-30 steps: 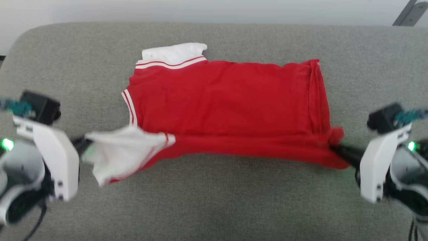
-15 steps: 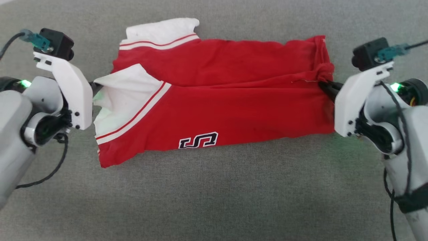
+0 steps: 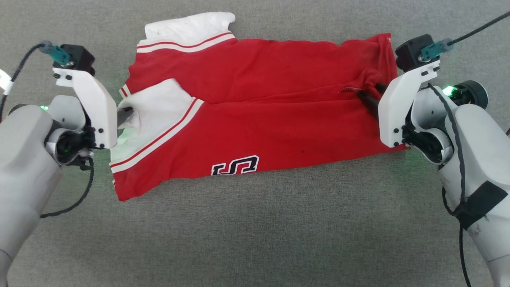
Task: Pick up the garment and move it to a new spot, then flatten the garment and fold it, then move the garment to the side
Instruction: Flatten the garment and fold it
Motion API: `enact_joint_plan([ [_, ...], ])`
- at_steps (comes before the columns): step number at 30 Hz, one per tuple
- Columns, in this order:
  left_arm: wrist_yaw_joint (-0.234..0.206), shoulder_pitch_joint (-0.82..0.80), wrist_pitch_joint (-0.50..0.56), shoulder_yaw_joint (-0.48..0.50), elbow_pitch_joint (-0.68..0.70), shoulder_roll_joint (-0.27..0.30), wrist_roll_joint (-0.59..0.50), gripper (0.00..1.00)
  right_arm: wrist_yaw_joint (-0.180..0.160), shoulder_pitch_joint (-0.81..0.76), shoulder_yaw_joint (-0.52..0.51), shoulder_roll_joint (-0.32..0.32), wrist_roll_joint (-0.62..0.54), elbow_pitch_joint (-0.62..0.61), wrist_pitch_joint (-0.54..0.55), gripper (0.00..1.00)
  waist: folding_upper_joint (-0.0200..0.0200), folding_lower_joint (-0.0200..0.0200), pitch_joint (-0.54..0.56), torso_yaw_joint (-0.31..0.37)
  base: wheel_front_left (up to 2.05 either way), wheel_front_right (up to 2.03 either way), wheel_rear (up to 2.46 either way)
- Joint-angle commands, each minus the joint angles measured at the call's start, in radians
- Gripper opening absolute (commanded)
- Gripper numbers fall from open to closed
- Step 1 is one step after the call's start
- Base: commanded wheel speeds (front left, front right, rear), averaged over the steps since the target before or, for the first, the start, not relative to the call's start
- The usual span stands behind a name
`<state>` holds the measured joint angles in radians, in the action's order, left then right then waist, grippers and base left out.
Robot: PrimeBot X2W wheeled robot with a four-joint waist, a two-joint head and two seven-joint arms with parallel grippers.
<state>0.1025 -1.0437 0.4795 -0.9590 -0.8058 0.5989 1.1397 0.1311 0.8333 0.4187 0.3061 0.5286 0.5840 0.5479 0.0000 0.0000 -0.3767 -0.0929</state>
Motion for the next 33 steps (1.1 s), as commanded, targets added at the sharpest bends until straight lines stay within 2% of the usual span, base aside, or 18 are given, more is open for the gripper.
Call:
enact_joint_plan([
  [1,0.005,-0.017,0.002,0.004,-0.008,0.007,0.016,1.00,-0.001,0.011,0.001,-0.001,0.017,-0.001,-0.017,1.00,0.0000,0.0000,0.007,-0.002,0.00,0.00,0.00],
  [5,0.007,-0.027,0.019,0.009,0.008,0.031,0.015,1.00,-0.001,-0.006,-0.009,0.023,0.041,-0.039,-0.080,1.00,0.0000,0.0000,0.025,-0.006,0.00,0.00,0.00],
  [9,-0.036,-0.005,0.038,0.017,0.084,0.076,0.023,1.00,-0.001,-0.048,-0.055,0.036,0.044,-0.108,-0.152,1.00,0.0000,0.0000,0.044,-0.009,0.00,0.00,0.00],
  [12,-0.088,0.037,0.070,0.018,0.193,0.120,0.037,1.00,-0.001,-0.093,-0.115,0.034,0.017,-0.171,-0.206,1.00,0.0000,0.0000,0.057,-0.012,0.00,0.00,0.00],
  [15,-0.161,0.094,0.115,0.014,0.347,0.179,0.058,1.00,-0.001,-0.149,-0.188,0.021,-0.022,-0.248,-0.253,1.00,0.0000,0.0000,0.066,-0.013,0.00,0.00,0.00],
  [19,-0.291,0.193,0.166,0.014,0.576,0.266,0.092,1.00,-0.001,-0.232,-0.290,-0.016,-0.082,-0.351,-0.293,1.00,0.0000,0.0000,0.071,-0.008,0.00,0.00,0.00],
  [21,-0.353,0.238,0.179,0.015,0.687,0.312,0.108,1.00,-0.001,-0.273,-0.332,-0.040,-0.110,-0.403,-0.289,1.00,0.0000,0.0000,0.070,-0.003,0.00,0.00,0.00],
  [22,-0.408,0.281,0.181,0.016,0.778,0.350,0.119,1.00,-0.001,-0.310,-0.372,-0.061,-0.131,-0.453,-0.277,1.00,0.0000,0.0000,0.067,0.004,0.00,0.00,0.00],
  [24,-0.449,0.316,0.166,0.021,0.841,0.376,0.127,1.00,-0.001,-0.346,-0.402,-0.087,-0.149,-0.499,-0.263,1.00,0.0000,0.0000,0.062,0.012,0.00,0.00,0.00],
  [28,-0.492,0.369,0.125,0.028,0.872,0.398,0.136,1.00,-0.001,-0.413,-0.449,-0.135,-0.172,-0.578,-0.230,1.00,0.0000,0.0000,0.050,0.033,0.00,0.00,0.00],
  [33,-0.489,0.409,0.083,0.031,0.791,0.379,0.146,1.00,-0.001,-0.487,-0.478,-0.177,-0.177,-0.640,-0.189,1.00,0.0000,0.0000,0.037,0.060,0.00,0.00,0.00],
])
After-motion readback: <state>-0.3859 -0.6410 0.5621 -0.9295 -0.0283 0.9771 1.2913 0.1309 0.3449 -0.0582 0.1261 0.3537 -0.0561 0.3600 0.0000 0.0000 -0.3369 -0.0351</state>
